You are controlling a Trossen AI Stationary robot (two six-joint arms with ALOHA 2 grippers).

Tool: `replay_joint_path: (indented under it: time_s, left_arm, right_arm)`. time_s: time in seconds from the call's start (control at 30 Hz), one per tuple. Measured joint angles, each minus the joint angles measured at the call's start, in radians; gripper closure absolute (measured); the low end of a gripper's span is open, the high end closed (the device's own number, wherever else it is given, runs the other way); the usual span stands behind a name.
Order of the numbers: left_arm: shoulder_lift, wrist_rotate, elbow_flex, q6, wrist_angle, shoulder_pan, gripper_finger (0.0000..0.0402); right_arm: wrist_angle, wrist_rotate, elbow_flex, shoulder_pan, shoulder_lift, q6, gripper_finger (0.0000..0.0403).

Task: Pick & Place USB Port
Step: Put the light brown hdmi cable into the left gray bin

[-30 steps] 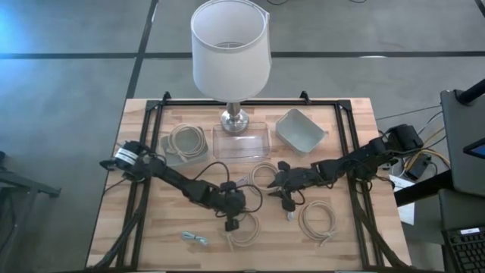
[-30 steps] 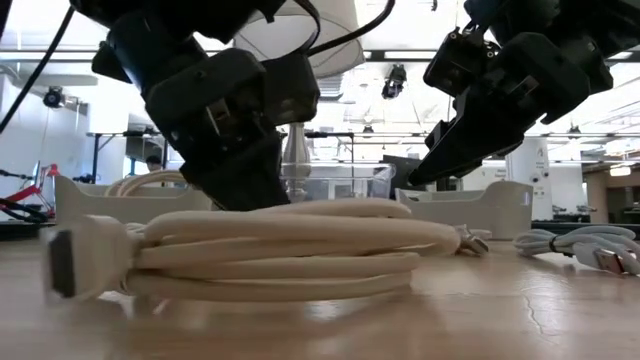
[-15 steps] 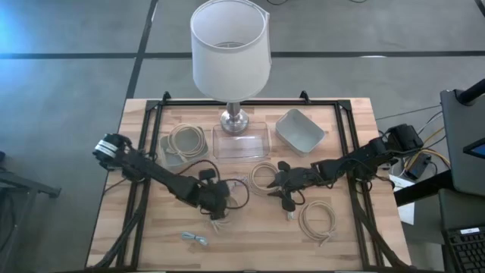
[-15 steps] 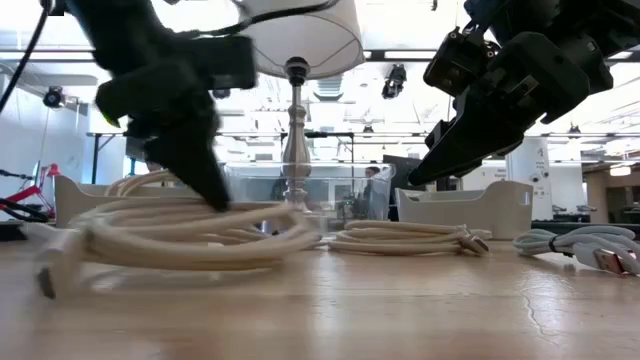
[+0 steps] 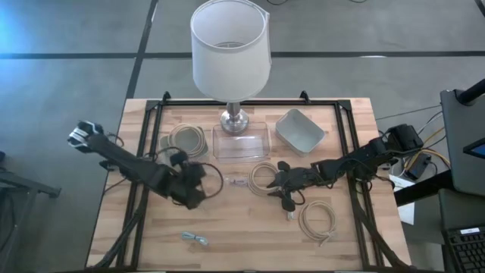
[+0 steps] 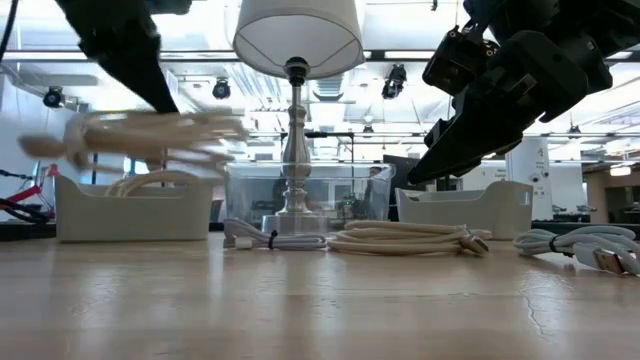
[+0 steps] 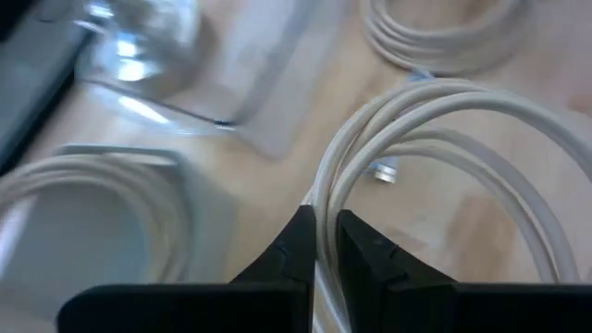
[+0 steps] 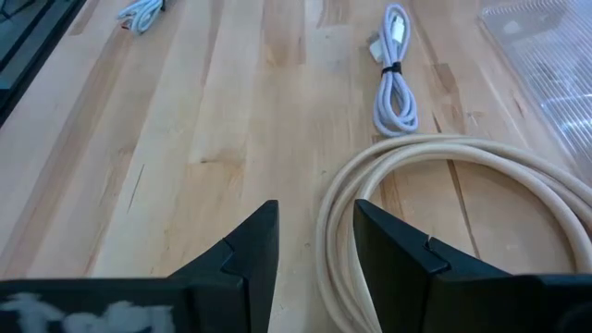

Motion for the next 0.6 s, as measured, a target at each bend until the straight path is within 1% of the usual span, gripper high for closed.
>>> replay_joint_path:
  time_s: [0.13,0.3,0.47,0.6]
  left_arm:
    - [-0.090,-0.089,0.000,-0.013,-0.109,0.000,0.0369]
    - [-0.168,-0.278,0.001,-0.014,-0.231,0.006,0.0368]
    - [-0.204,-0.429,0.002,-0.014,-0.331,0.029,0.0367]
    - [-0.205,-0.500,0.001,-0.046,-0.395,0.069,0.0367]
  right_arm:
    - [0.000,0.000,0.000,0.000,0.000,0.000,0.0268]
    - [0.000,0.000,0.000,0.000,0.000,0.000,0.0268]
    - [0.000,0.000,0.000,0.000,0.000,0.000,0.0268]
    - [0.000,0.000,0.000,0.000,0.000,0.000,0.0268]
